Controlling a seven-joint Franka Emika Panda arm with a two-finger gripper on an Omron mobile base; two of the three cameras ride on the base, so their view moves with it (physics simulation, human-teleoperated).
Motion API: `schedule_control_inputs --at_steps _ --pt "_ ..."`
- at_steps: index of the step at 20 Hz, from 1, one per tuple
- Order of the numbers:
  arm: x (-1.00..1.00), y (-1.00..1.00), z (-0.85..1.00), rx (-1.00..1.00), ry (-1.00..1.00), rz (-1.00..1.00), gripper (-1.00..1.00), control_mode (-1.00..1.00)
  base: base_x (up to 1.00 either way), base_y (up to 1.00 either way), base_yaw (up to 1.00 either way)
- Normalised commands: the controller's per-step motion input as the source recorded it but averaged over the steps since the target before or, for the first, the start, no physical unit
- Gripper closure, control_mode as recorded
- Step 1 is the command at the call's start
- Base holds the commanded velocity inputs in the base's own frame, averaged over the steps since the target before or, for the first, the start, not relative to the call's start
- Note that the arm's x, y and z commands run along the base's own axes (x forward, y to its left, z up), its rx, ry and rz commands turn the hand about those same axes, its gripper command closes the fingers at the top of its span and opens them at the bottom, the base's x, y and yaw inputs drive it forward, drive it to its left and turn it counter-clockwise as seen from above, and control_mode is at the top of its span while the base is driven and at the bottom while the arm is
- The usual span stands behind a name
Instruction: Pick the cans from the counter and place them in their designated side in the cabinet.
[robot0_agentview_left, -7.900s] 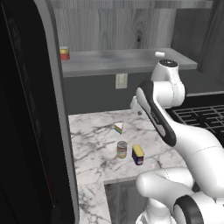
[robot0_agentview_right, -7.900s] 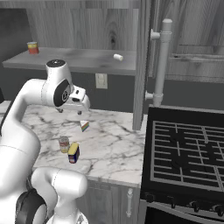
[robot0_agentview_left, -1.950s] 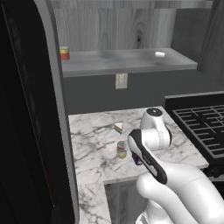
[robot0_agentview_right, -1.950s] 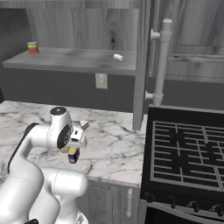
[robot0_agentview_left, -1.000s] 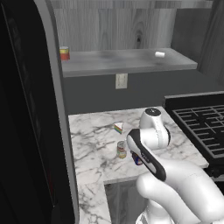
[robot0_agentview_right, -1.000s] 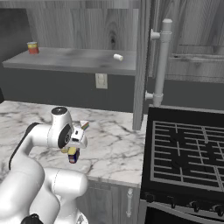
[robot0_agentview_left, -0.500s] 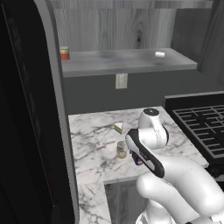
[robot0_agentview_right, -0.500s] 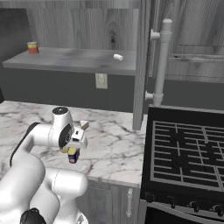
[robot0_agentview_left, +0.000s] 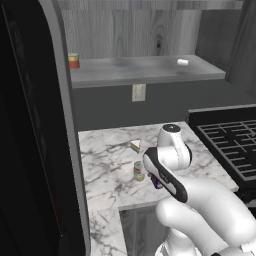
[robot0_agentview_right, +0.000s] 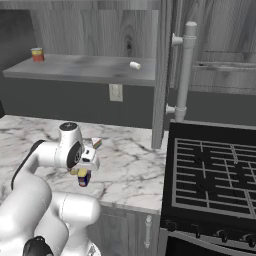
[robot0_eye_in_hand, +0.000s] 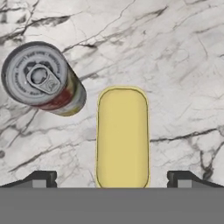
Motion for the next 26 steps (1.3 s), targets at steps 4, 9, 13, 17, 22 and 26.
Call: schedule_control_inputs --at_steps 4,9,13,17,22,26 --pt "-0.06 0.00 -0.13 0.00 -0.03 0.00 -1.00 -1.00 0.00 0.00 0.00" --pt "-0.01 -0.04 -0.11 0.00 -0.02 0.00 -1.00 -1.00 0.00 0.00 0.00" --pt "0.00 -0.13 -0.11 0.00 0.00 0.00 -1.00 -1.00 0.00 0.00 0.00" --pt "0.00 -0.14 -0.12 0.01 0.00 0.00 -1.00 -1.00 0.00 0.00 0.00" --pt "0.00 -0.06 -0.16 0.00 0.00 0.00 -1.00 -1.00 0.00 0.00 0.00" --pt "0.00 -0.01 -0.18 0.00 0.00 0.00 -1.00 -1.00 0.00 0.00 0.00"
